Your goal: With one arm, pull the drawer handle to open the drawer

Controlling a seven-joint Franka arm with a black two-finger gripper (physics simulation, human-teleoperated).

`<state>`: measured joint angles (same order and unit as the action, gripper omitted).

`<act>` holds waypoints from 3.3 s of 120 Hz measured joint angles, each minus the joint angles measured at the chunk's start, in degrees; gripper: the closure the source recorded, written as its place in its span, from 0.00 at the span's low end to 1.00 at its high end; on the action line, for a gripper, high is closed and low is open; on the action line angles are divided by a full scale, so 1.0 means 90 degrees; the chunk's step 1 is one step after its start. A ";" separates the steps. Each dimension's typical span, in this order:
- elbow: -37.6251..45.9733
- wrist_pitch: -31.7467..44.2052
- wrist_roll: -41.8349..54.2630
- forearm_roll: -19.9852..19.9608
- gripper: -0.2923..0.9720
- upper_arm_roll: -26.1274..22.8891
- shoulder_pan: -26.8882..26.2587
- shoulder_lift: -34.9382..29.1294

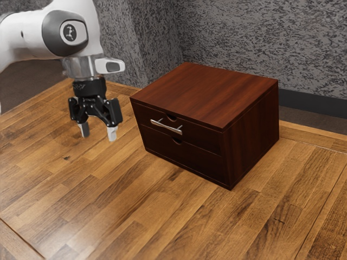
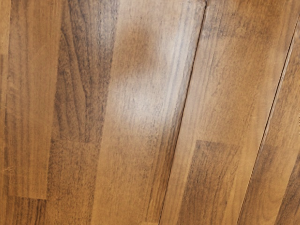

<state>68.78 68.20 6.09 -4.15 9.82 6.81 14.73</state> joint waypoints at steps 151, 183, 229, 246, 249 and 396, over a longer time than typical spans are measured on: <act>0.0154 0.2435 0.8374 0.0255 0.23 -0.0900 0.0321 -0.0303; 0.0348 0.3195 0.9554 -0.0062 0.23 -0.0978 0.0211 -0.0005; 0.0295 0.3691 1.0547 -0.0140 0.35 -0.0970 0.0100 0.0174; 0.0671 0.3815 1.0752 -0.0081 0.37 -0.0967 -0.0096 -0.0159; 0.0871 0.3879 1.0783 -0.0071 0.38 -0.0963 -0.0128 -0.0314; 0.2727 0.5602 1.1429 0.0259 0.52 -0.0926 -0.0337 -0.0867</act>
<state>93.32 118.62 108.95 -1.82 1.48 3.78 6.93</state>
